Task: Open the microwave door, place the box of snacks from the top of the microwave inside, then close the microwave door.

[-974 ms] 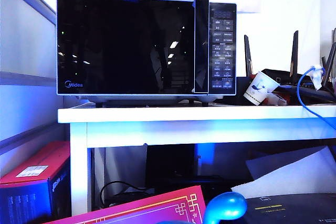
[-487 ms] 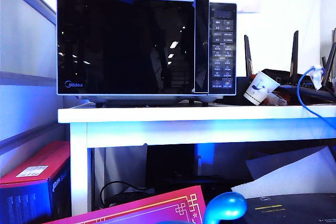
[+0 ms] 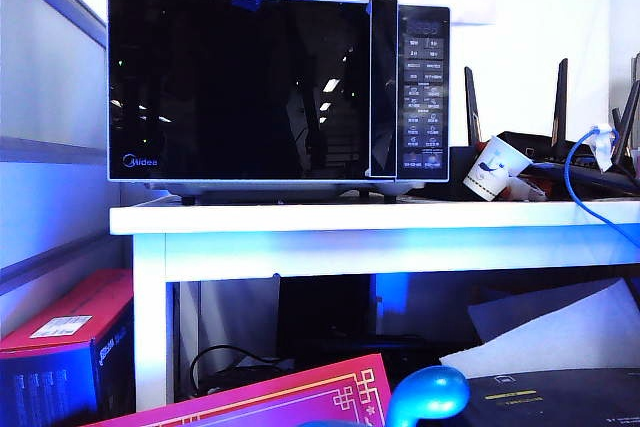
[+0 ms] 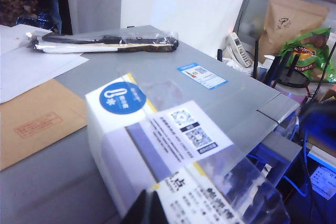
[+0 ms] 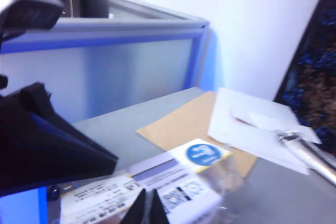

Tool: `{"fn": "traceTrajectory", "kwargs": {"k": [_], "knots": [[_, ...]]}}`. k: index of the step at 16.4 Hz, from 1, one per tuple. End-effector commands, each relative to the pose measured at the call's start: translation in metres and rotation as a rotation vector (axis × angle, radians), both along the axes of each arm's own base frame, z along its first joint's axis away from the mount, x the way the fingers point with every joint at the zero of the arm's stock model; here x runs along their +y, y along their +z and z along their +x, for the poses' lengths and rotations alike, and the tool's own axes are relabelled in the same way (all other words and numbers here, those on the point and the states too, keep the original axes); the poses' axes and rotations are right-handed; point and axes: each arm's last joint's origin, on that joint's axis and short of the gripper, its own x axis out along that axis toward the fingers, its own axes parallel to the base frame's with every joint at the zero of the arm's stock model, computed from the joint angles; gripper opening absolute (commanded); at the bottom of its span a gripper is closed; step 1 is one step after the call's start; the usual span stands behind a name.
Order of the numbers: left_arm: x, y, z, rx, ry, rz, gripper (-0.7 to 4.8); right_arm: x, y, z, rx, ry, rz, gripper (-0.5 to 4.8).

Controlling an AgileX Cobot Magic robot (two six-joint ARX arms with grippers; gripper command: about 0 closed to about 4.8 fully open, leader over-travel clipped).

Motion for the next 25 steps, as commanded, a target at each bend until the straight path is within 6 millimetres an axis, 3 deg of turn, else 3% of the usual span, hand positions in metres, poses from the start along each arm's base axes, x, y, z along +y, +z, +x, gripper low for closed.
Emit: {"fn": "traceTrajectory", "kwargs": {"k": [1,6,11,16,21,25], "knots": [[0.0,0.005,-0.002,-0.024,-0.002,-0.009,-0.06,-0.005,0.008,-0.016,0.054,0.083,-0.032,-0.05],[0.0,0.005,-0.002,-0.025,-0.001,-0.01,-0.06,-0.007,0.0,-0.028,0.215,0.246,-0.093,-0.05],[0.0,0.005,-0.002,-0.026,-0.001,-0.011,-0.06,-0.003,-0.014,-0.023,0.285,0.283,-0.116,-0.05],[0.0,0.005,-0.002,-0.025,-0.001,-0.01,-0.06,0.023,-0.039,-0.012,0.315,0.312,-0.137,-0.05],[0.0,0.006,-0.002,-0.026,-0.001,-0.011,-0.06,0.031,-0.037,0.0,0.188,0.14,-0.098,-0.05],[0.0,0.008,-0.004,-0.029,-0.002,-0.012,-0.06,0.036,-0.046,0.012,0.153,0.115,-0.081,-0.05]]}}
